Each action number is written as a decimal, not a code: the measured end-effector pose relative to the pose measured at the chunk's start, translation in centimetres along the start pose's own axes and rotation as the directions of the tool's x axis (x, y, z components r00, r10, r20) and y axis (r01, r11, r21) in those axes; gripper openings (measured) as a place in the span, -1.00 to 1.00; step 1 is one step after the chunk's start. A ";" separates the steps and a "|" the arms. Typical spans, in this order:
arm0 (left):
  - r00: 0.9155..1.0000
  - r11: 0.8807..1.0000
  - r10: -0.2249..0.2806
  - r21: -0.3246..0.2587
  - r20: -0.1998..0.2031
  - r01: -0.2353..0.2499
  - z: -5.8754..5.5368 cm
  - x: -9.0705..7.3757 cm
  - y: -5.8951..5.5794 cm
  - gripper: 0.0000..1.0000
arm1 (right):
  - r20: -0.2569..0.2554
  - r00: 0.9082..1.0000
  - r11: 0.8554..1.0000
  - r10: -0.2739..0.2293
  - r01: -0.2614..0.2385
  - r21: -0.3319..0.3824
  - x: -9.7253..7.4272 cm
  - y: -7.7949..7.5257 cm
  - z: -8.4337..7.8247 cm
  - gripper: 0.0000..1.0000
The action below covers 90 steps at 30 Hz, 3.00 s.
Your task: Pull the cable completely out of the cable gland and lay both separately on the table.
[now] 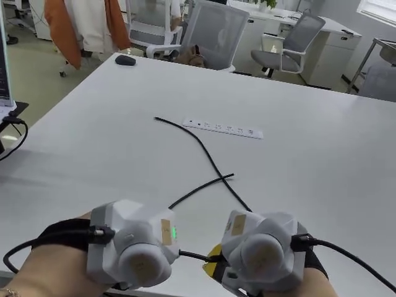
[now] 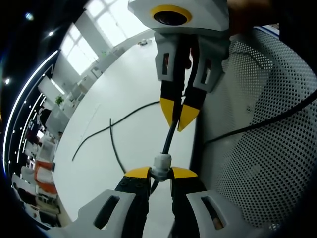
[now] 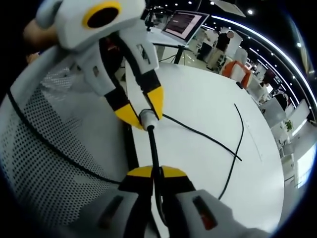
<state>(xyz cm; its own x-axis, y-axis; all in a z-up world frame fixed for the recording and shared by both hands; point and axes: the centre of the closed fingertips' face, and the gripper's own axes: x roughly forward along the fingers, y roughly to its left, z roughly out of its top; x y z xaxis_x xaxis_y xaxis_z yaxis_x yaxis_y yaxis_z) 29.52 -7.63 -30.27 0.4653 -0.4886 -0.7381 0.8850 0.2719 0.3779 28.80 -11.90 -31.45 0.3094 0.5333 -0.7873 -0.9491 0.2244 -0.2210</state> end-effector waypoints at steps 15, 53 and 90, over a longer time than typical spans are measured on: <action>0.998 0.999 0.034 -0.027 -0.058 -0.035 -1.3 -0.1 0.9 -0.67 | -0.081 0.995 0.998 -0.062 0.061 -0.008 -0.2 -1.2 -1.4 -0.96; 1.000 1.000 -0.009 0.017 0.011 0.009 0.3 0.1 0.0 -0.67 | 0.067 0.996 0.998 0.063 -0.062 -0.017 0.1 1.3 1.4 -0.96; 1.000 1.000 0.001 -0.004 -0.014 -0.001 -0.3 -0.2 0.1 -0.67 | -0.228 0.972 0.987 0.058 -0.022 0.157 0.7 0.6 -5.3 -0.66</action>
<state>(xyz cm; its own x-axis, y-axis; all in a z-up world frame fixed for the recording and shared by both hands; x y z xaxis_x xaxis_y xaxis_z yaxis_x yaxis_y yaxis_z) 29.50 -7.20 -30.24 0.4662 -0.4768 -0.7452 0.8843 0.2756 0.3769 28.14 -15.72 -35.17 0.2326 0.3451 -0.9093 -0.9345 0.3384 -0.1106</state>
